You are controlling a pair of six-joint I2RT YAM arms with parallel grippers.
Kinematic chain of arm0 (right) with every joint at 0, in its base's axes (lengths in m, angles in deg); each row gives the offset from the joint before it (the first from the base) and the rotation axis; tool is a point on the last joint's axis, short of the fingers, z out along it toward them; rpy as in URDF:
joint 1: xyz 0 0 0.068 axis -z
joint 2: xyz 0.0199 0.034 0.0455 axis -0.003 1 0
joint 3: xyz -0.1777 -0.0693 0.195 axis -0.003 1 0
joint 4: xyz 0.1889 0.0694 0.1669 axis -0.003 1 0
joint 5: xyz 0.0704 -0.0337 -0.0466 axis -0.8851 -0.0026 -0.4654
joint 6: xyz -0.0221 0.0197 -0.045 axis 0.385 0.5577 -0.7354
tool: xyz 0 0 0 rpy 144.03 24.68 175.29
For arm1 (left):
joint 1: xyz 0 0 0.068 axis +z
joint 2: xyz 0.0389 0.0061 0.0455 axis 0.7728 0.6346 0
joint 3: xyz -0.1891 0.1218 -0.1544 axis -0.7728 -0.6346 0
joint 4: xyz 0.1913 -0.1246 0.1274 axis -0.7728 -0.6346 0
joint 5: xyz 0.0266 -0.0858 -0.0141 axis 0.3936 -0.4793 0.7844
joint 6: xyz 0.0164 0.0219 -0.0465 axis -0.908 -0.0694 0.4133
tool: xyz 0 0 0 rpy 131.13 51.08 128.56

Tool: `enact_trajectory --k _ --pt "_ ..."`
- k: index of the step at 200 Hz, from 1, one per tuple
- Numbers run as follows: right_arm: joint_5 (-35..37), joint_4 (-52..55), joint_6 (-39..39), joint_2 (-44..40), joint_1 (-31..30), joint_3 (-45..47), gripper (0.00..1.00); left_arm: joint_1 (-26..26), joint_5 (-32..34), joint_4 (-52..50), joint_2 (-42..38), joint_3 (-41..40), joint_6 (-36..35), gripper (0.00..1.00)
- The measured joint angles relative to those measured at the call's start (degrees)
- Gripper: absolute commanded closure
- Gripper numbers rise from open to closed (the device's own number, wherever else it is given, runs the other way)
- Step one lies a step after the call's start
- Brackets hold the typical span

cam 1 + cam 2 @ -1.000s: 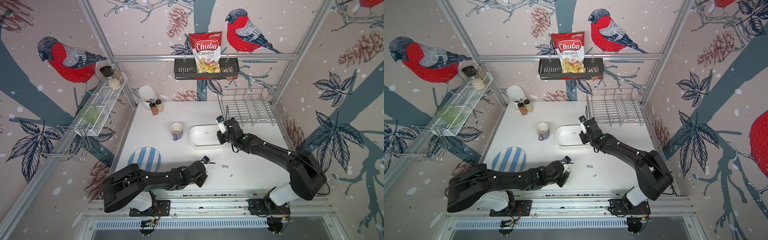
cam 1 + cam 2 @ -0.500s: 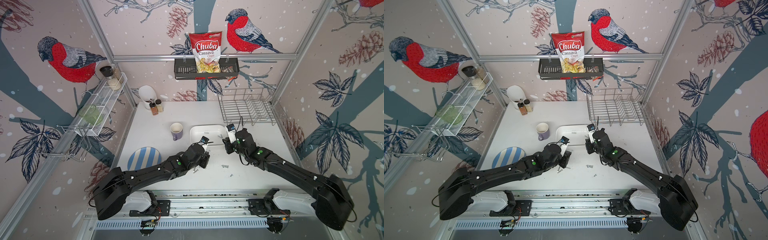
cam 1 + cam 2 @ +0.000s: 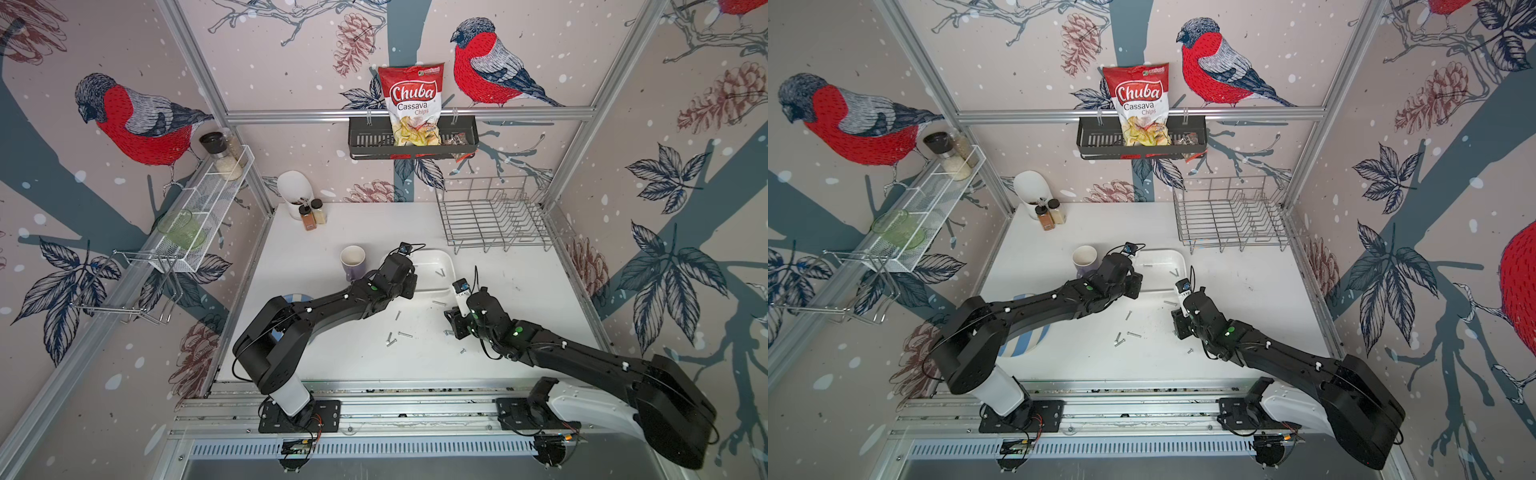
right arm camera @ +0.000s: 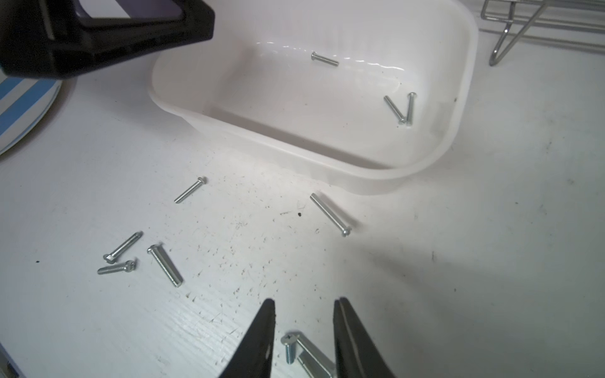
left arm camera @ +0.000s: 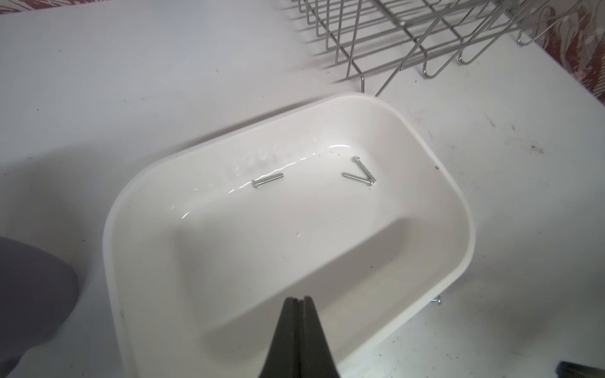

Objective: Put the screws on the desktop into the storage box
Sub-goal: Pick up the screw from the center of the board.

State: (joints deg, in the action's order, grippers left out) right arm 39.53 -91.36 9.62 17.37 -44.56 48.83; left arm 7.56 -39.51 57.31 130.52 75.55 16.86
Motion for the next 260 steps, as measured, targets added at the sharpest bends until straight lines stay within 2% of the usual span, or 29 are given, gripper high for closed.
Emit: enact_trajectory --k 24,46,89,127,157,260 --pt "-0.3 -1.6 1.7 3.8 6.7 -0.9 0.59 0.3 -0.6 0.6 0.1 -0.5 -0.1 1.00" --pt "-2.0 -2.8 1.6 8.5 8.0 -2.4 0.57 0.4 -2.8 1.2 -2.8 -3.2 -0.1 1.00" --pt "-3.3 -2.3 -0.1 16.1 4.2 -6.4 0.52 -0.8 -5.1 3.6 -12.3 -10.2 1.6 1.00" --pt "-2.3 -1.0 -0.9 22.2 3.8 -12.9 0.49 -2.7 -7.0 5.8 -19.5 -18.1 3.6 1.00" --pt "-0.1 0.6 -1.7 24.8 3.1 -15.0 0.48 -2.9 -5.9 6.6 -25.3 -24.4 4.7 1.00" --pt "3.4 2.6 -3.6 30.6 3.0 -17.9 0.48 -2.9 -6.3 9.4 -26.2 -27.9 4.9 1.00"
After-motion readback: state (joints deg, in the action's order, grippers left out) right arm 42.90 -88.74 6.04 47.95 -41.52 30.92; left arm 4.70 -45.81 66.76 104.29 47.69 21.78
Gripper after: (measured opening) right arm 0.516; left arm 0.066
